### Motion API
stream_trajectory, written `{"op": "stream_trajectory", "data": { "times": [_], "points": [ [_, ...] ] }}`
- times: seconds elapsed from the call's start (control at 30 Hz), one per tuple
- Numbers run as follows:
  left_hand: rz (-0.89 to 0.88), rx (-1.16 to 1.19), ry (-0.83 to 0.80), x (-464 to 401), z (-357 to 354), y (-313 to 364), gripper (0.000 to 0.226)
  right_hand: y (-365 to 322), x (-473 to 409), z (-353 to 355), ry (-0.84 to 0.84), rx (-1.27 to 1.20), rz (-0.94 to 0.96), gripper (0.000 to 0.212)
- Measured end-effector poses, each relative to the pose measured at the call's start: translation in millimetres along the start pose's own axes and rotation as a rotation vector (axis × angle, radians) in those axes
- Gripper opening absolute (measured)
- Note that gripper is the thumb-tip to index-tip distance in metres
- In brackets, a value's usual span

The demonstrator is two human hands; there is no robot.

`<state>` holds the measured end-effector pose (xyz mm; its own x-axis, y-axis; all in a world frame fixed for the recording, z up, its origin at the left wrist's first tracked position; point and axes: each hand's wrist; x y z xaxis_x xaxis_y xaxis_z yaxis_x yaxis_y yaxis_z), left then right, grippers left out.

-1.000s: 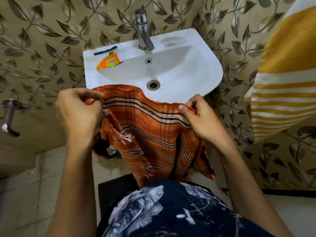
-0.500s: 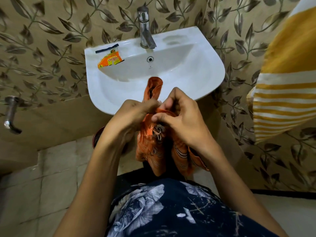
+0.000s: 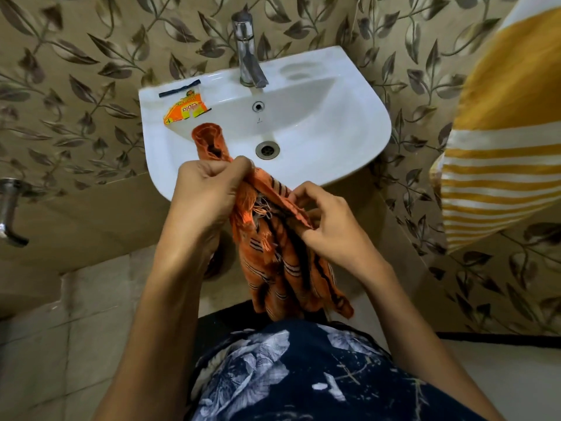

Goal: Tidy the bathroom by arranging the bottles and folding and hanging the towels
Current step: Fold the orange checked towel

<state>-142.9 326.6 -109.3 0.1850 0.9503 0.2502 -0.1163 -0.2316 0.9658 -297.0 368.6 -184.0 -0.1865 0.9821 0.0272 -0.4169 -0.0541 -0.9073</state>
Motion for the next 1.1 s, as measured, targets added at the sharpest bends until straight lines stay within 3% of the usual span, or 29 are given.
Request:
{"op": "stream_trajectory", "data": {
  "times": [0.17, 0.3, 0.53, 0.77, 1.1],
  "points": [
    [-0.068, -0.051, 0.075, -5, 9, -4, 0.030, -10, 0, 1, 0.041, -0.024, 0.029, 0.012],
    [-0.068, -0.127, -0.019, -3, 15, -8, 0.022, -17, 0, -3, 0.082, -0.044, 0.058, 0.021],
    [0.046, -0.106, -0.151, 1, 20, -16, 0.010, -20, -5, -6, 0.196, -0.108, -0.021, 0.020],
    [0.232, -0.064, -0.238, 1, -5, -20, 0.058, -36, 0, -19, 0.155, -0.107, 0.044, 0.009],
    [0.089, 0.046, 0.002, -5, -9, -29, 0.027, -31, 9, -9, 0.011, 0.078, 0.053, 0.022]
  ]
}}
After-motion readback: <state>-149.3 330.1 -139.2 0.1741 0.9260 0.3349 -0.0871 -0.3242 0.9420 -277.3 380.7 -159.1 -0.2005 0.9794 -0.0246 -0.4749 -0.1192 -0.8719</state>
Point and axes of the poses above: each hand's wrist, its own x-axis away from the middle knuckle, its own z-axis out of the back of the hand, y = z × x, and after that the axes turned 11 degrees about -y, right-handed
